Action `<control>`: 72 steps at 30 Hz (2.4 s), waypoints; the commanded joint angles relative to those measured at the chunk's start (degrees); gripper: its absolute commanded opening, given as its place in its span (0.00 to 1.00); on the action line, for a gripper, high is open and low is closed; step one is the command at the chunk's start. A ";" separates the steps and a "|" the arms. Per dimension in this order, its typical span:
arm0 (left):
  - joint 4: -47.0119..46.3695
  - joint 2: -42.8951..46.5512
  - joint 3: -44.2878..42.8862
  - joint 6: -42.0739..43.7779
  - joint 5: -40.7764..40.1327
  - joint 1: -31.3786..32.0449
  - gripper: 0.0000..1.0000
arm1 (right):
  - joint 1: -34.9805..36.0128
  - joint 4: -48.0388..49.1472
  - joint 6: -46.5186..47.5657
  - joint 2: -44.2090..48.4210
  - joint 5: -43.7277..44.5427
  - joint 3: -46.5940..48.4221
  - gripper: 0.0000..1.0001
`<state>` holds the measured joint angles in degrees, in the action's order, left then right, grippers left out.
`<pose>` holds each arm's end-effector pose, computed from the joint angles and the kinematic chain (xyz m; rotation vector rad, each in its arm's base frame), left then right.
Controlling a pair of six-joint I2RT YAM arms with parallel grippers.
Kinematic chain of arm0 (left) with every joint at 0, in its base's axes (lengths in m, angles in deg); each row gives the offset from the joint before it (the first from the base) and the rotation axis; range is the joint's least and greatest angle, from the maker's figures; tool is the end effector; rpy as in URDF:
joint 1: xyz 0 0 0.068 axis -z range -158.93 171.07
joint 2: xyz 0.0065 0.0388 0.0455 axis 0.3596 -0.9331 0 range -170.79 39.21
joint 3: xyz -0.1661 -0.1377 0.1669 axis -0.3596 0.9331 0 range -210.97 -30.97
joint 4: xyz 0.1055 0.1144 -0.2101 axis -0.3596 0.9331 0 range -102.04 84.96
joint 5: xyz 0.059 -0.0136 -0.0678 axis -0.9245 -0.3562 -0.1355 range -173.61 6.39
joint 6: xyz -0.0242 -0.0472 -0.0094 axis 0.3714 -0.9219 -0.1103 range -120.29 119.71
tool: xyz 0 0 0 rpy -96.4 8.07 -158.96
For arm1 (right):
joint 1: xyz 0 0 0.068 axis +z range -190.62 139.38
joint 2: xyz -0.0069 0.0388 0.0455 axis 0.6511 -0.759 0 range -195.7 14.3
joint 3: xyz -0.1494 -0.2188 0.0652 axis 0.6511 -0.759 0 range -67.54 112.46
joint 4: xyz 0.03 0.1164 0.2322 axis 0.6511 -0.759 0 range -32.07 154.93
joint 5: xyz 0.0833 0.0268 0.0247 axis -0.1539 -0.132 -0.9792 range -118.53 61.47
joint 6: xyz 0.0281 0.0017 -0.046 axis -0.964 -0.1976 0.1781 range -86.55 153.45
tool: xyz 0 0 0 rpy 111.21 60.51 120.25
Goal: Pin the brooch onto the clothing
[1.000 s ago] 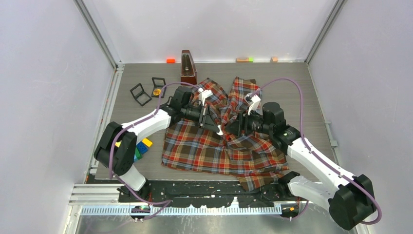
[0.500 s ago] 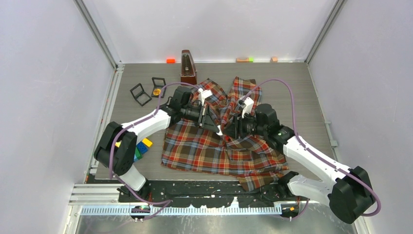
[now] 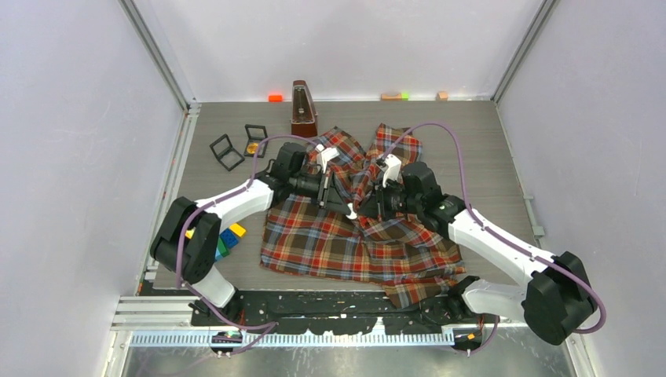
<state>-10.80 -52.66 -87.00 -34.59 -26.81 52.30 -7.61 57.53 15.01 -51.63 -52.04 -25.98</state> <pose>0.2728 -0.2001 0.2263 0.5641 2.3450 -1.6862 0.2027 0.1487 0.2520 -0.5352 2.1632 0.9500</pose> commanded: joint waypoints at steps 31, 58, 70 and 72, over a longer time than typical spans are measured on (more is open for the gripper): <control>-0.67 9.35 1.01 4.89 3.94 0.42 0.00 | -0.96 -9.21 1.82 1.55 -2.00 5.14 0.32; 7.08 13.00 -0.33 11.74 19.17 0.47 0.00 | -2.92 -1.01 6.36 4.39 -31.30 6.63 0.60; 5.80 12.62 -0.29 10.88 20.09 1.24 0.00 | -0.41 -0.34 7.10 1.49 -30.62 7.25 0.58; 5.79 12.70 -0.27 10.84 20.15 1.38 0.00 | -0.21 -0.34 7.03 0.90 -30.37 7.41 0.57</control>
<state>-3.35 -41.01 -85.23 -23.62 -10.29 53.10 -8.48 54.62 21.04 -49.97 -81.98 -21.21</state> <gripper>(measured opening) 0.026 0.586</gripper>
